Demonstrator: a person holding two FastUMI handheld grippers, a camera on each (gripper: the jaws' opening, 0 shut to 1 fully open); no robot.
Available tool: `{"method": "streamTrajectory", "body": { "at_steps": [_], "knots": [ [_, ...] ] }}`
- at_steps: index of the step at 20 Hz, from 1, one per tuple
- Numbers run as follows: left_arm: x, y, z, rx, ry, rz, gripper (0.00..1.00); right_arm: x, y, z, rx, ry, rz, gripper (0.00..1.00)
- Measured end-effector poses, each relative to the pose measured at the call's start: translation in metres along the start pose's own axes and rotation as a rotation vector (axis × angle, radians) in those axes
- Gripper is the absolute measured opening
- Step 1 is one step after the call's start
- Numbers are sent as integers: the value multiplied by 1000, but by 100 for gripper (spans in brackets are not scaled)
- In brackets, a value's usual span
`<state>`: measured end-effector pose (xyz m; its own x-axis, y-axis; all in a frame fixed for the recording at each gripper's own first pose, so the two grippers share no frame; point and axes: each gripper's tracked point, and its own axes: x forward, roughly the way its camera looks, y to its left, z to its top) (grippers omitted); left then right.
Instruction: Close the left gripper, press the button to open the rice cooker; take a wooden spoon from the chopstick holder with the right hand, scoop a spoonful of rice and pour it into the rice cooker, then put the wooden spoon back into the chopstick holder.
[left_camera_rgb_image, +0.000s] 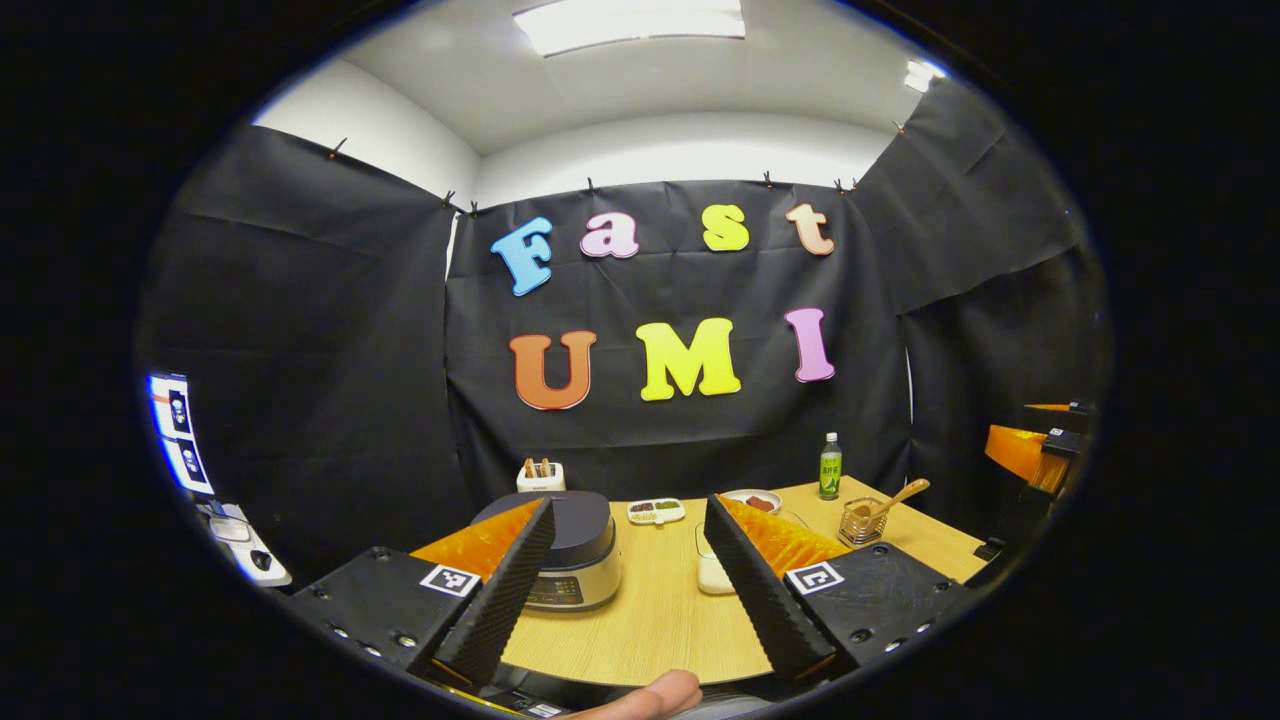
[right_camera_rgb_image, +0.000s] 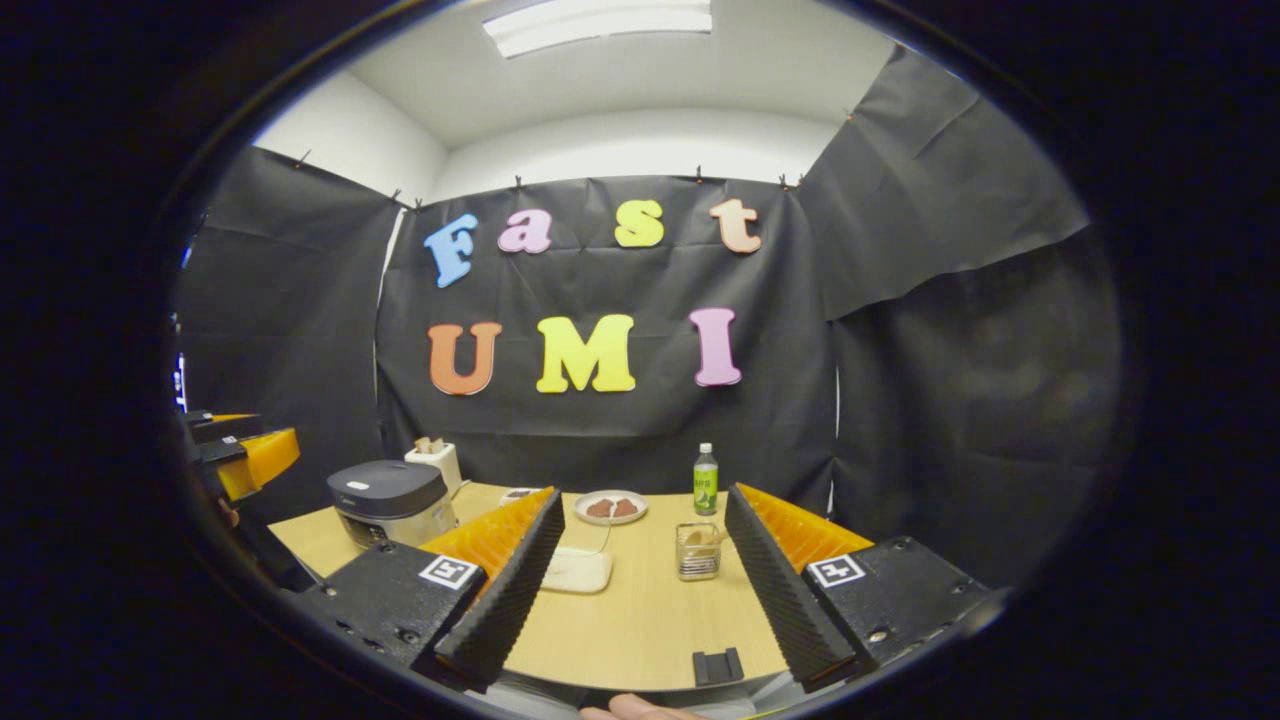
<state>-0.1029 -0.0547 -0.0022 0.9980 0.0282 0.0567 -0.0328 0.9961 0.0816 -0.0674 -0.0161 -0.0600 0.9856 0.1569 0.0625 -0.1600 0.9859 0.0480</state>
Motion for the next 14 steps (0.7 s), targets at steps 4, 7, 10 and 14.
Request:
{"method": "streamTrajectory", "body": {
  "at_steps": [4,7,10,14],
  "knots": [
    [3,2,-2,-15,6,-16,96,0,4,0,-8,0,-1,100],
    [3,2,-5,-1,1,-20,96,3,8,-3,-1,6,14,100],
    [6,-2,-8,6,12,-30,96,3,9,-7,4,11,19,100],
    [10,7,-15,-24,29,-22,96,5,15,-11,-8,17,23,100]
  ]
}}
